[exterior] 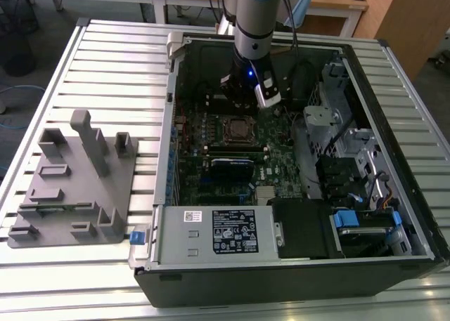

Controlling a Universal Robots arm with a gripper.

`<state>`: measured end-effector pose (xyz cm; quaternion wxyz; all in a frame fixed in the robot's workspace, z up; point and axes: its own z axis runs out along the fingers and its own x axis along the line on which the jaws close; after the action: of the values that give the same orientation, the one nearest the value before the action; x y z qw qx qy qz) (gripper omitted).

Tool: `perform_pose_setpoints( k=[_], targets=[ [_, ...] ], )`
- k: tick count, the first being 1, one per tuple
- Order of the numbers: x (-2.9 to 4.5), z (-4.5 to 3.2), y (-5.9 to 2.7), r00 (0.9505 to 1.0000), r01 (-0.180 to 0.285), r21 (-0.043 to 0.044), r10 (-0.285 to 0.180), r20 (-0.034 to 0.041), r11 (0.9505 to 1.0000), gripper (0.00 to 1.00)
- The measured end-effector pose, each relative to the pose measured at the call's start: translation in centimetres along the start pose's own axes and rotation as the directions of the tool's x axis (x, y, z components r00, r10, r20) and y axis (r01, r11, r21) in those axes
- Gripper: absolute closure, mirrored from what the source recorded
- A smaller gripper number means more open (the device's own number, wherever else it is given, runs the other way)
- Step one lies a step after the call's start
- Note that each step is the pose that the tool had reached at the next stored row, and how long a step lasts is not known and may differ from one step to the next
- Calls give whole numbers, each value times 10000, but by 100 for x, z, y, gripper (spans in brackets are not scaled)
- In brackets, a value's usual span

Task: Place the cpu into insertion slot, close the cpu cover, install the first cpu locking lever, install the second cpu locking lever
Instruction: 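Install the first cpu locking lever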

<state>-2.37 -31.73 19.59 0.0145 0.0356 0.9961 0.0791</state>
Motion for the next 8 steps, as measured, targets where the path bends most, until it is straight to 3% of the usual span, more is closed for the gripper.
perform_pose_setpoints(
  k=[6,8],
  targets=[
    [0,1,0,10000,0,-13,0,0,10000,89],
    [1,0,-3,10000,1,-64,-1,20,10000,89]
  ],
)
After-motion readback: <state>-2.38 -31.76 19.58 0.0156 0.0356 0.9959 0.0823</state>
